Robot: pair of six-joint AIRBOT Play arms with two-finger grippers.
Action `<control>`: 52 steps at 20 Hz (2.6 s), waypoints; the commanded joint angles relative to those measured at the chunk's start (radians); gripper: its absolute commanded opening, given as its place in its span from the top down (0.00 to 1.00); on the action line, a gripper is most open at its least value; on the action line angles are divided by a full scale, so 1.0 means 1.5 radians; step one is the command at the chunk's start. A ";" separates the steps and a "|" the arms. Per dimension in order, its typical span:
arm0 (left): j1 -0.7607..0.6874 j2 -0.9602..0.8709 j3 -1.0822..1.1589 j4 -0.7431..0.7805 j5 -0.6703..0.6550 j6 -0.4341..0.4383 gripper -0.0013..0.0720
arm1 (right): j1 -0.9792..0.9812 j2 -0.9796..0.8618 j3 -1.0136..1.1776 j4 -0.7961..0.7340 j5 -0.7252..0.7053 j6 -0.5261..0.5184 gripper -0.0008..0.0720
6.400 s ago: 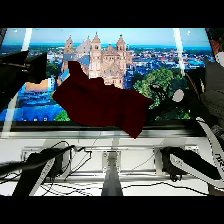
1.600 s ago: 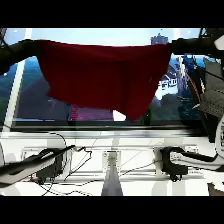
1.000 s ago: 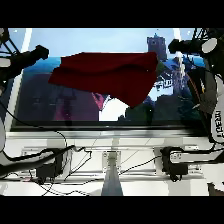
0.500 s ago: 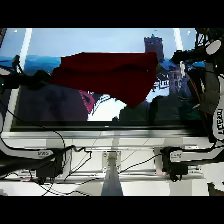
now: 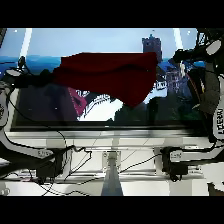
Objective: Fold the clothes and pants, and hang the long-sleeved shirts on hangers.
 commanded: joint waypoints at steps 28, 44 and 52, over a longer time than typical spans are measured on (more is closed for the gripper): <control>-0.080 0.203 0.014 0.057 -0.011 0.035 0.96 | 0.098 0.055 -0.315 0.459 0.001 -0.110 0.97; -0.051 0.870 0.022 0.150 0.330 0.035 0.96 | 0.098 0.644 0.045 0.333 -0.108 -0.178 0.97; -0.051 0.793 0.021 0.178 0.138 0.035 0.96 | 0.098 0.549 0.042 0.296 -0.079 -0.121 0.97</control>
